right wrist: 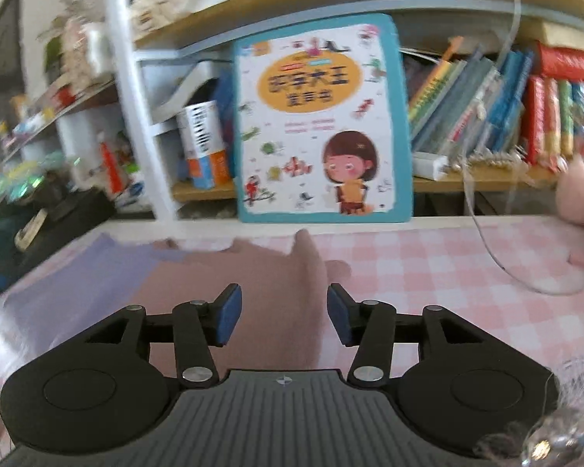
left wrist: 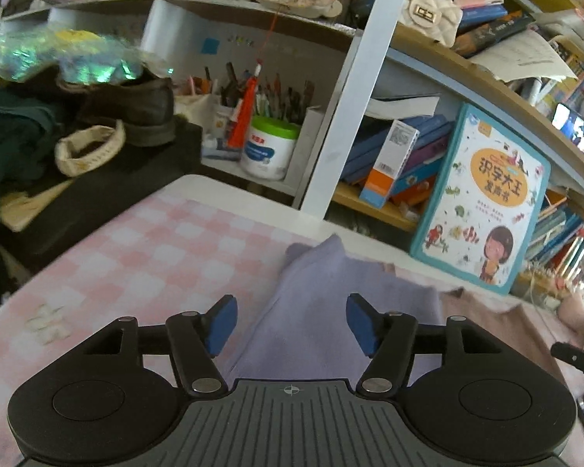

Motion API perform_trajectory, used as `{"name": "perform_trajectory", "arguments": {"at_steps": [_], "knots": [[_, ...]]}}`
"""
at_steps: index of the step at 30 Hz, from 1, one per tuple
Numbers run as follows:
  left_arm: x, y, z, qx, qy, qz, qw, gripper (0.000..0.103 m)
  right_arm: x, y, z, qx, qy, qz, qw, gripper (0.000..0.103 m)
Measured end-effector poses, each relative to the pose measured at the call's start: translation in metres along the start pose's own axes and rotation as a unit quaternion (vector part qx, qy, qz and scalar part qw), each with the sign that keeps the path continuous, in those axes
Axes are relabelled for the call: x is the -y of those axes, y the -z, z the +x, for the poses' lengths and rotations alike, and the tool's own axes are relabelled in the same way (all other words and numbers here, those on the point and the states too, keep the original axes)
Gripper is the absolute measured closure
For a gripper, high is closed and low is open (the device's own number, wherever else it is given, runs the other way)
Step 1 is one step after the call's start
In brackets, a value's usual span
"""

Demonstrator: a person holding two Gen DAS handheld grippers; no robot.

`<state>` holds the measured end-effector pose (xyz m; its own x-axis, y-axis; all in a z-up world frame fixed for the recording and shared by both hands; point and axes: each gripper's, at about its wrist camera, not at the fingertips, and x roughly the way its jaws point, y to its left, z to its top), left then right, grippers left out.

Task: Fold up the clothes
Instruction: 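Open both grippers and release the folded hem onto the sweater, then grasp the folded sweater edge with both grippers and lift it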

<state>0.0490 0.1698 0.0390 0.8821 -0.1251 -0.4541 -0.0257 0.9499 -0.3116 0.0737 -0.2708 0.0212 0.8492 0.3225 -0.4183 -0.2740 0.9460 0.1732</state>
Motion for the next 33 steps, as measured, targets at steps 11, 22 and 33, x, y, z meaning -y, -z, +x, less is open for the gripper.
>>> {"name": "perform_trajectory", "arguments": {"at_steps": [11,22,33], "knots": [[-0.017,0.028,-0.026,-0.072,0.014,-0.097,0.9925,0.042,0.001,0.029,-0.037,-0.018,-0.046,-0.07,0.996,0.057],[-0.034,0.05,0.013,-0.115,0.042,-0.29,0.9493,0.059,-0.006,0.033,-0.04,-0.033,-0.048,-0.088,0.994,0.069],[-0.035,0.052,0.032,-0.083,0.007,-0.361,0.9288,0.084,-0.006,0.039,-0.029,-0.067,-0.038,-0.093,0.993,0.072]]}}
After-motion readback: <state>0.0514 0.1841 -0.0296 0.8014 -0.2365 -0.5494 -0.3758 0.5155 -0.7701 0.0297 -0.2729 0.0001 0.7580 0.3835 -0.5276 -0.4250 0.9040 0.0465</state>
